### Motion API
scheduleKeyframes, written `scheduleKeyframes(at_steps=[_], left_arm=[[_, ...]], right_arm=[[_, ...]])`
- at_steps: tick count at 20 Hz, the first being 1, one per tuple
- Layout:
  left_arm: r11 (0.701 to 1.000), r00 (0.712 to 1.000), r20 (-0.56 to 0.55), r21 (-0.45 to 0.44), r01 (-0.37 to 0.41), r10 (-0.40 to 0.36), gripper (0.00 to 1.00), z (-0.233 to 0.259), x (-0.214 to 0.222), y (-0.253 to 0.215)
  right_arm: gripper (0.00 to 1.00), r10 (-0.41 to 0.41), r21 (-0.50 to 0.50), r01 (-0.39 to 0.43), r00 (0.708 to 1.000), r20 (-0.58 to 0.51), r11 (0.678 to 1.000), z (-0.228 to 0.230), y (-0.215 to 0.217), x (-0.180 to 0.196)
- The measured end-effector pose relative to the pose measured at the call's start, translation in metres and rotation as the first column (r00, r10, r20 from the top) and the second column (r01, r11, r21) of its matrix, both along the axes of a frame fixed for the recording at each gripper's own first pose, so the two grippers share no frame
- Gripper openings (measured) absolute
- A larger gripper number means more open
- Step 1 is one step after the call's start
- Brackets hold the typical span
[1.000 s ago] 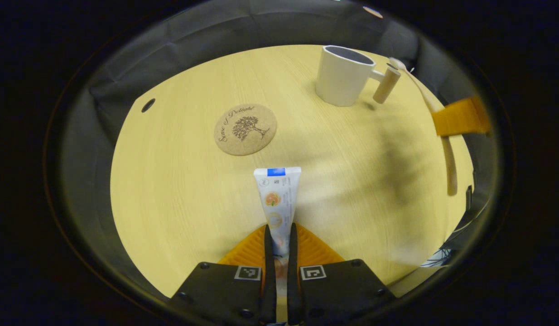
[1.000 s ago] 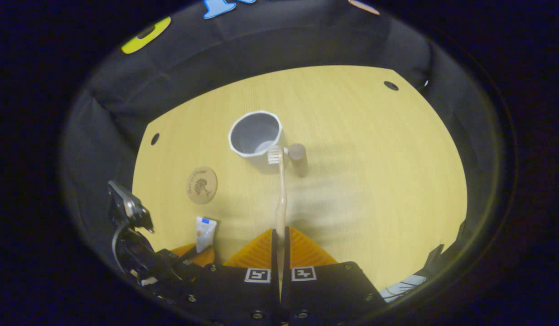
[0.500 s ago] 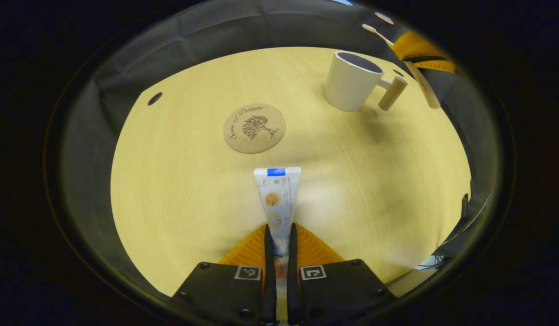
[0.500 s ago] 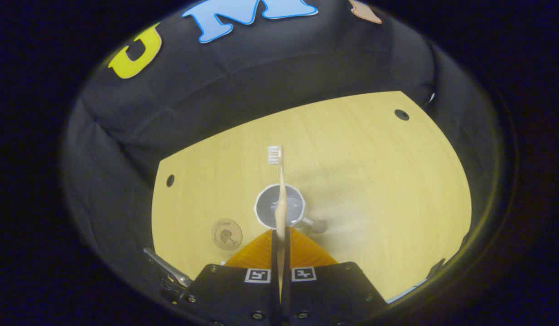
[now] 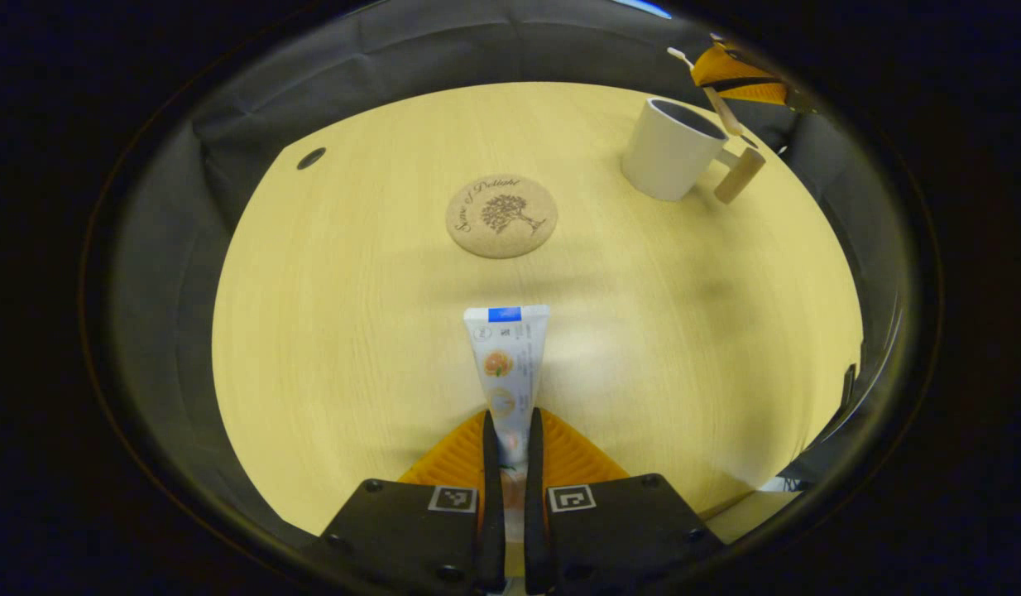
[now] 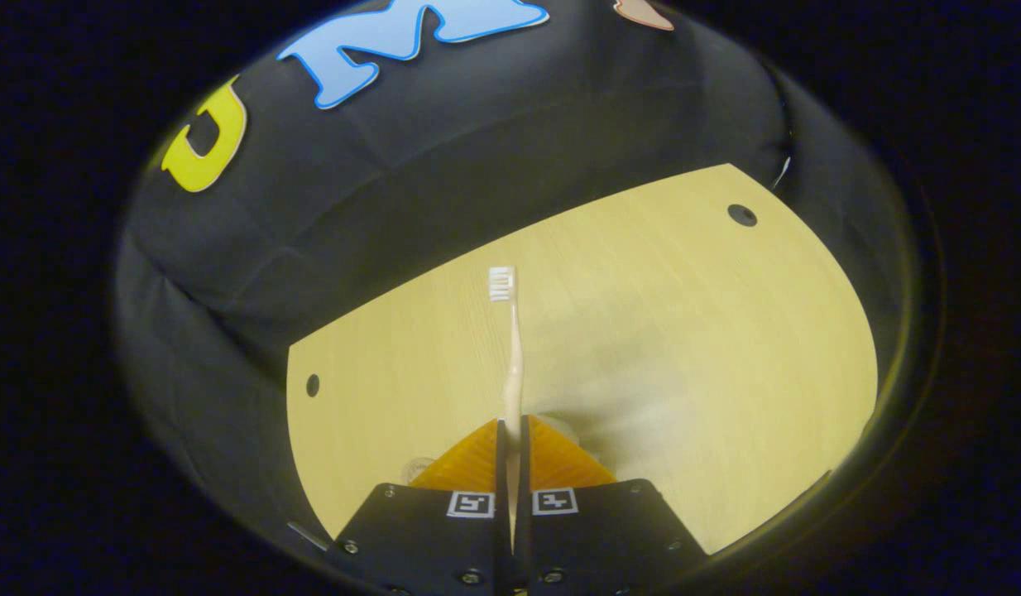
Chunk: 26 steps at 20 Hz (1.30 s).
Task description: Put the toothbrush and toothpaste on the desktop into the cup, then pick up the cup and place it on the coaster on the desktop.
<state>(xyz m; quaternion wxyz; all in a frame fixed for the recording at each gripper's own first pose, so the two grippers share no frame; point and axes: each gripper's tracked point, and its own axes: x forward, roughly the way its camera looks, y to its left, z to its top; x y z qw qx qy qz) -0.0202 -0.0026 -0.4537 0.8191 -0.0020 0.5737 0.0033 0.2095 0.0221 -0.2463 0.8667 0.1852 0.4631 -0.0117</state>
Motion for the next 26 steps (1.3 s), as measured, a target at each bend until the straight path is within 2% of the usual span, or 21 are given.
scheduleKeyframes(at_steps=[4, 8, 14, 19, 23, 24, 26], left_arm=[[0.999, 0.999, -0.004, 0.011, -0.033, 0.033, 0.17, 0.002, -0.005, 0.007], [0.998, 0.998, -0.01, 0.012, -0.064, 0.065, 0.17, 0.0, -0.008, 0.009], [0.996, 0.997, 0.025, 0.036, -0.079, 0.079, 0.17, 0.006, -0.001, 0.011], [0.996, 0.996, 0.057, 0.047, -0.077, 0.074, 0.17, 0.013, 0.003, 0.008], [0.995, 0.993, 0.093, 0.053, -0.081, 0.076, 0.17, 0.021, 0.007, 0.009], [0.995, 0.992, 0.101, 0.053, -0.083, 0.077, 0.17, 0.023, 0.009, 0.01], [0.995, 0.99, 0.119, 0.048, -0.086, 0.08, 0.17, 0.029, 0.014, 0.01]], right_arm=[[0.02, -0.007, -0.006, 0.008, 0.999, 0.05, 1.0, -0.004, 0.004, 0.02], [0.03, 0.06, -0.11, -0.042, 0.984, 0.165, 0.993, -0.012, 0.004, 0.023], [0.03, 0.098, -0.112, -0.072, 0.961, 0.257, 0.991, -0.024, 0.02, 0.016], [0.06, 0.132, -0.164, -0.087, 0.948, 0.288, 0.983, -0.027, 0.018, 0.005], [0.09, 0.13, -0.151, -0.088, 0.946, 0.298, 0.985, -0.023, 0.019, -0.003], [0.13, 0.132, -0.141, -0.093, 0.945, 0.3, 0.986, -0.022, 0.02, -0.006], [0.1, 0.133, -0.137, -0.095, 0.944, 0.303, 0.986, -0.019, 0.021, -0.012]])
